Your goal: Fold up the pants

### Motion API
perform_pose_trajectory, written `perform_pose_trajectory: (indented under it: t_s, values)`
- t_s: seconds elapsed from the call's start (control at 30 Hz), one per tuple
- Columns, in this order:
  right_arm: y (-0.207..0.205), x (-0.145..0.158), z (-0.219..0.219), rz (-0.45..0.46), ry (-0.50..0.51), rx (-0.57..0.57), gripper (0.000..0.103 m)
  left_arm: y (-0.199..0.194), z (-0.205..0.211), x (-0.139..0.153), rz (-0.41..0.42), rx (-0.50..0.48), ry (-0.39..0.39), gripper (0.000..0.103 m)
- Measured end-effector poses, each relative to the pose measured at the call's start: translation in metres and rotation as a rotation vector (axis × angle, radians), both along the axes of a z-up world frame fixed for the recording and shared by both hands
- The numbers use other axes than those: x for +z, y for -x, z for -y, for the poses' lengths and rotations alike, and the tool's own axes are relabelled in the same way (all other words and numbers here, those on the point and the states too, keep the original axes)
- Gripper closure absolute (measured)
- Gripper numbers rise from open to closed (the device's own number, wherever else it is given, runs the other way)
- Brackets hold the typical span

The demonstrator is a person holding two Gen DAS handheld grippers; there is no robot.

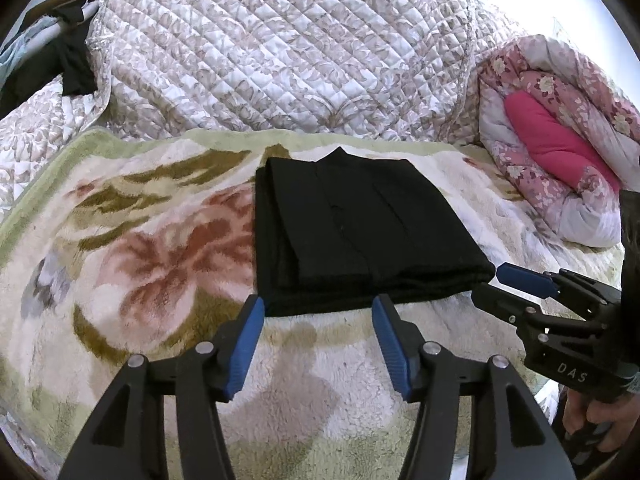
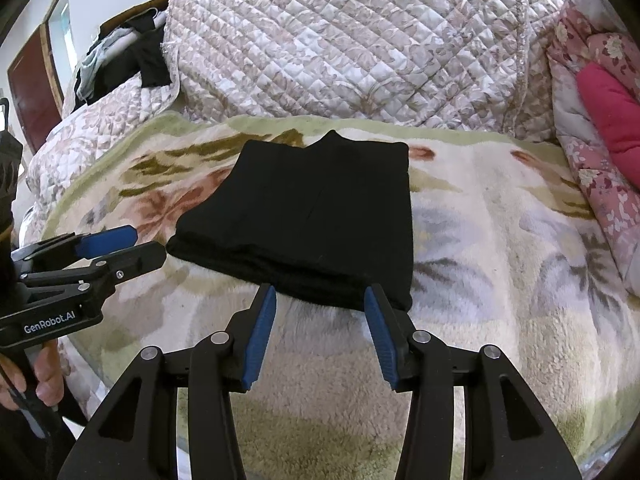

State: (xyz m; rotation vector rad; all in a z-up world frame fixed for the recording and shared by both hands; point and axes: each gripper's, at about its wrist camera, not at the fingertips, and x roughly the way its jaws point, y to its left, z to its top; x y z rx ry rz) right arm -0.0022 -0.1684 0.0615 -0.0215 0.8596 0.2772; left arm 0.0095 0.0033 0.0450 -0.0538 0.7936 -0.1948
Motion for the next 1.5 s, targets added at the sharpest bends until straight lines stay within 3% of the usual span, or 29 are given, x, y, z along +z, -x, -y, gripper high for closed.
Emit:
perform_pose_trajectory:
  t_s: [1.0,1.5]
  values:
    - [-0.001,-0.001,-0.002,-0.012,0.006,-0.001,0.056,0.002,-0.001,0.004,-0.006,0.0,0.021,0.041]
    - [-0.002,-0.005,0.002,-0.064,-0.027,-0.008,0.056,-0.001,0.007,0.002,-0.006,-0.022,0.017,0.041]
